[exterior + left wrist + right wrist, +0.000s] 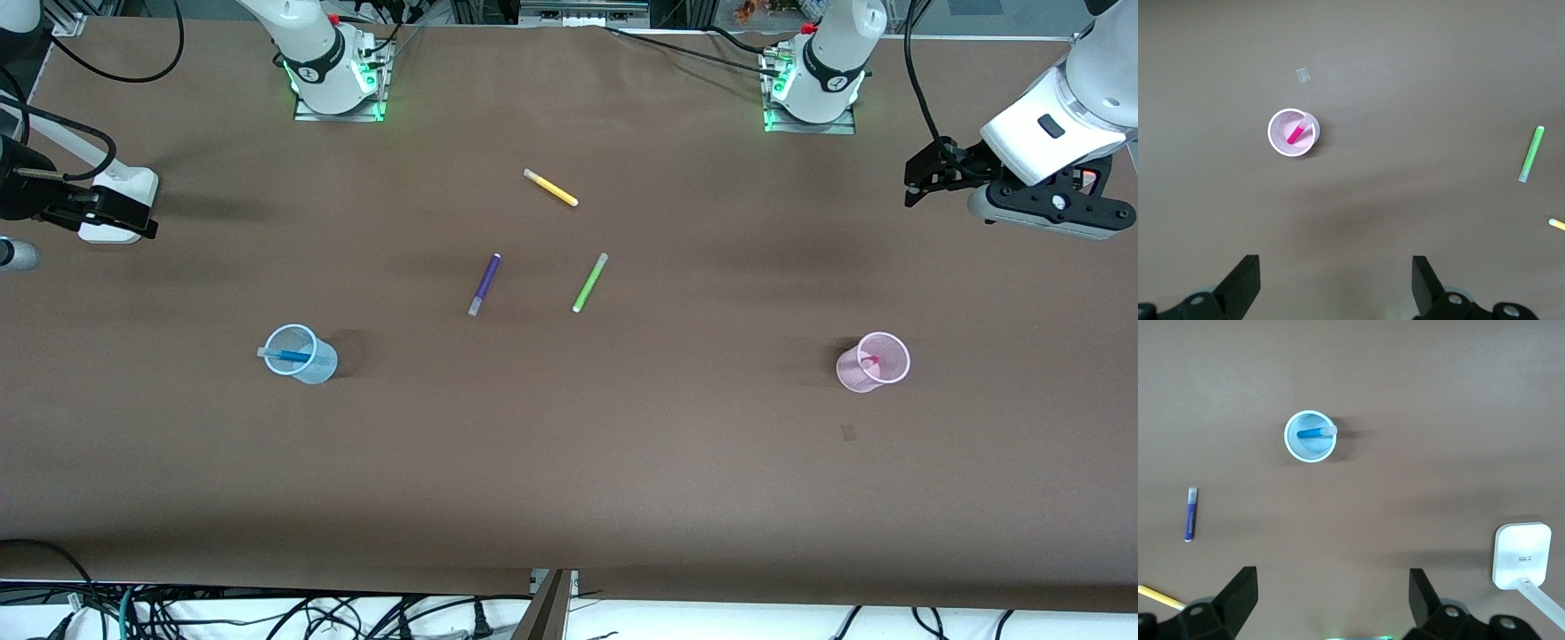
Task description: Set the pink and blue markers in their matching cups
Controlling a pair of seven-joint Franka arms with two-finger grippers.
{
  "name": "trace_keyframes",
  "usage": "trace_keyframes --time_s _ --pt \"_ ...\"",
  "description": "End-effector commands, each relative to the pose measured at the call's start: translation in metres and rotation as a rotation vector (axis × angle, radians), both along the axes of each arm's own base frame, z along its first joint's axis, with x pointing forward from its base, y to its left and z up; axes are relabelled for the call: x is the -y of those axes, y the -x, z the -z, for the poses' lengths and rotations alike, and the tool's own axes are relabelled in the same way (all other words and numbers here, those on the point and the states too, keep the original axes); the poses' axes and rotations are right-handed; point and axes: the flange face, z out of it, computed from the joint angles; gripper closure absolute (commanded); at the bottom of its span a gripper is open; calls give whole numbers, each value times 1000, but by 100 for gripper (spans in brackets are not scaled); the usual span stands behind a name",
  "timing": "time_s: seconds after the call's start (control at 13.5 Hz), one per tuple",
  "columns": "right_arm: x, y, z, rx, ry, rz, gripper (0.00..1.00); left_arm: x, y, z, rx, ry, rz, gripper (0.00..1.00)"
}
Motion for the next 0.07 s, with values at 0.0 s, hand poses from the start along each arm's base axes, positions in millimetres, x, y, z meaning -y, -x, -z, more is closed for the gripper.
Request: trace_keyframes --time_s 0.0 --pt "4 -1 -5 8 10 -14 0 4 -1 -3 -13 12 -5 0"
